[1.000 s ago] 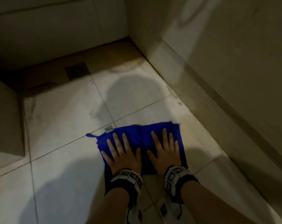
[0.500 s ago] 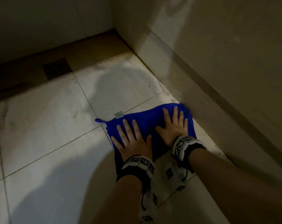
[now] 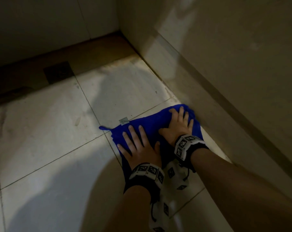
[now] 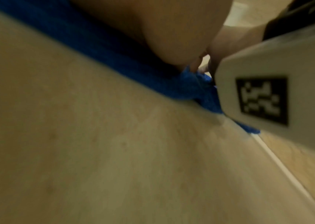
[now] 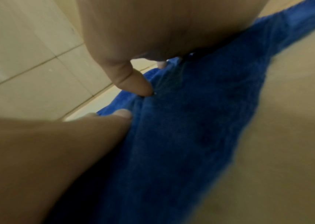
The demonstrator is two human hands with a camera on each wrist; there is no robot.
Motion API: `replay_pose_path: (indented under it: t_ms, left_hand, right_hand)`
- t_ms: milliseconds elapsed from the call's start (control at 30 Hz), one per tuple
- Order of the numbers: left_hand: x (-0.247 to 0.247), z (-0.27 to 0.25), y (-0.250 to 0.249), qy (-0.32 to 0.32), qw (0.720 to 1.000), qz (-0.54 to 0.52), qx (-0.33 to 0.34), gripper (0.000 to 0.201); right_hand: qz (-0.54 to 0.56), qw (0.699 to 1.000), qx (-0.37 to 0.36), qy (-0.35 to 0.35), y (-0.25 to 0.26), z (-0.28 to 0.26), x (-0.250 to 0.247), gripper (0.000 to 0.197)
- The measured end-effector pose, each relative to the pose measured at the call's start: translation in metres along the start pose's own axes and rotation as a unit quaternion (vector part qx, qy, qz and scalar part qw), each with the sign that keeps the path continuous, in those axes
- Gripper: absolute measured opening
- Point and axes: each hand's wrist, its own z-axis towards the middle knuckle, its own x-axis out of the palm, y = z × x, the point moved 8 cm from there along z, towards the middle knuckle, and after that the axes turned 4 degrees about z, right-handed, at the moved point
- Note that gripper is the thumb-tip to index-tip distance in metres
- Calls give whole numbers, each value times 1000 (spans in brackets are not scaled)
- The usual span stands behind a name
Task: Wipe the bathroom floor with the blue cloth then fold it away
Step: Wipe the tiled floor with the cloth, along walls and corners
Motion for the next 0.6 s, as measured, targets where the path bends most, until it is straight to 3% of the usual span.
replay_pose_path:
  t_ms: [100,167,267,333,500,600]
  left_hand:
    - [-4,0,5,19,1000,-21,9,83]
    - [0,1,11,54,998,11,23,81]
    - [2,-1,36,165,983,76,8,108]
    - [-6,-7,62,153,984,91,-10,108]
    - [-24,-20,118,-1,999,15,-32,86]
    - [-19,-17,128,55,997,33,-30,83]
  right_hand:
    - [-25,999,-14,16,9,-5,-1,97]
    - [-35,996,-75,32,35,-16,9,92]
    - [-30,985,-157,69,87,-44,47,71]
    - [-24,982,-161,90,103,-56,67,69]
    - [-8,978,-173,119,102,-56,70,87]
    - [-12,977,-179,112,98,-58,72,80]
